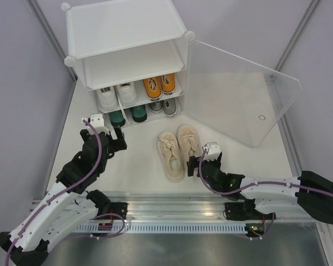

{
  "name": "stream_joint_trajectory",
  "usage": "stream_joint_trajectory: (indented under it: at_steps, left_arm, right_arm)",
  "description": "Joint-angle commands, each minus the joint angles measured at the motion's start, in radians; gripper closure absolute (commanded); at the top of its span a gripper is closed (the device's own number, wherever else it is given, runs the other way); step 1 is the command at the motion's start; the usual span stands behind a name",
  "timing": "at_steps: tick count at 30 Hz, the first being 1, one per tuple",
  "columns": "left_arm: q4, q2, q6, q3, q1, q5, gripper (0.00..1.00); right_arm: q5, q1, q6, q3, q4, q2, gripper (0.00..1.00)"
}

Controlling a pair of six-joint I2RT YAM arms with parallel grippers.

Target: Place and organize the shoes in the shoe cabinet

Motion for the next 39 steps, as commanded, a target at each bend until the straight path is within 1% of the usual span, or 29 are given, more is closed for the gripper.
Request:
stream_joint_trajectory:
  at_steps: [1,3,4,7,10,18,23,27,32,34,35,36,38,39]
  left_arm:
    - [0.043,-0.039,0.041,-0.016,0.003,-0.035,0.03]
    - [0.049,-0.052,0.044,-0.022,0.003,-0.04,0.03]
    - [0.051,-0.061,0.044,-0.027,0.003,-0.041,0.03]
    - [0.052,-0.069,0.046,-0.028,0.003,-0.035,0.03]
    - [0.054,-0.075,0.047,-0.031,0.005,-0.028,0.03]
    - [0.055,-0.076,0.047,-0.033,0.003,0.006,0.03]
    - [0.059,-0.075,0.049,-0.033,0.003,0.021,0.03]
    - [0.059,-0.084,0.05,-0.034,0.003,0.025,0.03]
    - [0.062,-0.084,0.052,-0.036,0.003,0.034,0.03]
    - [0.063,-0.084,0.052,-0.036,0.005,0.034,0.03]
    - [0.063,-0.084,0.053,-0.036,0.003,0.035,0.03]
    - [0.065,-0.084,0.053,-0.036,0.003,0.035,0.03]
    - [0.065,-0.085,0.055,-0.034,0.003,0.035,0.03]
    - [0.063,-0.085,0.055,-0.036,0.003,0.035,0.03]
  right_arm:
    - [0.109,0.006,0.035,0.019,0.151,0.104,0.02]
    - [0.105,0.005,0.025,0.039,0.183,0.158,0.02]
    - [0.101,0.005,0.024,0.066,0.198,0.21,0.02]
    - [0.094,0.0,0.033,0.128,0.192,0.306,0.02]
    - [0.077,-0.02,0.054,0.171,0.183,0.366,0.02]
    - [-0.05,-0.127,0.082,0.2,0.151,0.407,0.02]
    - [-0.107,-0.135,0.093,0.229,0.133,0.489,0.02]
    - [-0.13,-0.135,0.11,0.255,0.123,0.596,0.02]
    - [-0.133,-0.135,0.134,0.258,0.103,0.649,0.02]
    - [-0.136,-0.136,0.127,0.257,0.105,0.649,0.06]
    - [-0.142,-0.136,0.11,0.255,0.108,0.644,0.11]
    - [-0.155,-0.136,0.099,0.257,0.114,0.641,0.22]
    - [-0.164,-0.136,0.091,0.26,0.114,0.637,0.32]
    - [-0.178,-0.135,0.075,0.266,0.114,0.631,0.41]
